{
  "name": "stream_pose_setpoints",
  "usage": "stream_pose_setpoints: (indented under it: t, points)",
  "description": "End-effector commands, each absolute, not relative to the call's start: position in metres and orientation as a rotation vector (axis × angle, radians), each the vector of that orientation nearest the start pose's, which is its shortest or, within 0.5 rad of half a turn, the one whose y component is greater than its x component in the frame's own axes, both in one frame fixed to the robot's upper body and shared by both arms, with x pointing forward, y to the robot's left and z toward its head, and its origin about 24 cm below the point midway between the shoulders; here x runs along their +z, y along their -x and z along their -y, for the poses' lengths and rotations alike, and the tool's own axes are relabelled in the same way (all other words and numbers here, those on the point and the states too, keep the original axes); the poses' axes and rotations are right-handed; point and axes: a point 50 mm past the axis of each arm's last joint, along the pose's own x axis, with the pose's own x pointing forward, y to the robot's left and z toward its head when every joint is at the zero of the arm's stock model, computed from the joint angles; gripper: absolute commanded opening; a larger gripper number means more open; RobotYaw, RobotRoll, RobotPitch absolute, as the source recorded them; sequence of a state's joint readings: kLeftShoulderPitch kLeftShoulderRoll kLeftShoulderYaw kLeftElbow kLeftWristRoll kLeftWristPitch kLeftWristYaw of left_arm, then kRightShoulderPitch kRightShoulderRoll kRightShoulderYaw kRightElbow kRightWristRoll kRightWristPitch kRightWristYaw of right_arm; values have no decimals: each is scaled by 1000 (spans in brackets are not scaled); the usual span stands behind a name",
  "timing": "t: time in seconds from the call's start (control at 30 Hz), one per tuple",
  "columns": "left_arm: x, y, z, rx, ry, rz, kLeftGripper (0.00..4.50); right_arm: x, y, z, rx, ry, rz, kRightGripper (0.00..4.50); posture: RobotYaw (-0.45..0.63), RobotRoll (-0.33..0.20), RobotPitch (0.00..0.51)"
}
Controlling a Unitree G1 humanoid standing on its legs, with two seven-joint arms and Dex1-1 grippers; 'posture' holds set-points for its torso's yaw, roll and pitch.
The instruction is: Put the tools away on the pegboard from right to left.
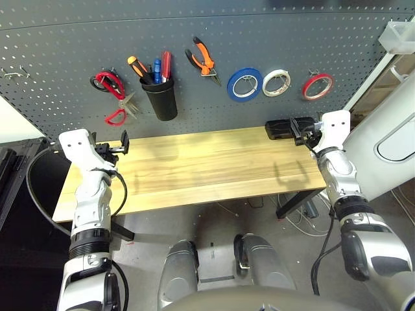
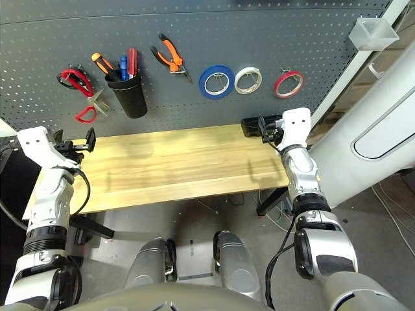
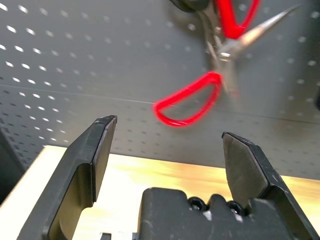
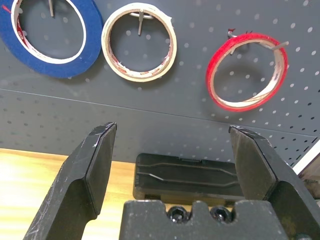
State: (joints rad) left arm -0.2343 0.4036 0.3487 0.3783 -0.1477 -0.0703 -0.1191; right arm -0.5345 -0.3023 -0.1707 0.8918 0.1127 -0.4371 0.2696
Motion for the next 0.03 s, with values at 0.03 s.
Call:
stream_pose_setpoints:
  t: [0.03]
  points:
    - [67,-279,-310,269,-173,0,4437,53,-332,236,65,130,99,4500,-27,0,75]
